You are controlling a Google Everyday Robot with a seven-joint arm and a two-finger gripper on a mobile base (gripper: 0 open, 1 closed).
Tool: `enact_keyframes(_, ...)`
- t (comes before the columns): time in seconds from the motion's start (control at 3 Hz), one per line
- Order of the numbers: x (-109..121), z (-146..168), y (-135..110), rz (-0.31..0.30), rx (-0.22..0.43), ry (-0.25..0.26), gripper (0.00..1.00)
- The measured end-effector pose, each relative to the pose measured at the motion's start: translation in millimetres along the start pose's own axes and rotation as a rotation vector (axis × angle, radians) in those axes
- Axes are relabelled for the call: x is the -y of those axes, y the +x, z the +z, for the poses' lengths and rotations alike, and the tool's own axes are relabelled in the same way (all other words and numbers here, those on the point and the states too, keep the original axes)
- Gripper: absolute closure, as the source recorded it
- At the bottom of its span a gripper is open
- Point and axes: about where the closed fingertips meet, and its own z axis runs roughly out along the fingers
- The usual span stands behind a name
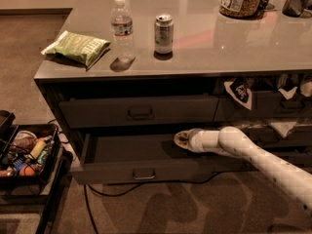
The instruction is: Open middle drawer
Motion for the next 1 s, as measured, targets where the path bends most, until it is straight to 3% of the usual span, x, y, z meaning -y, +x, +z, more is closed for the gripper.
enact_keyframes(0.67, -23.7, 9.4, 18.9, 0.054, -0.063, -0.059, 1.0)
enact_keyframes(1.0, -34.6, 11.7, 27.4, 0.103, -0.03, -0.054, 1.0)
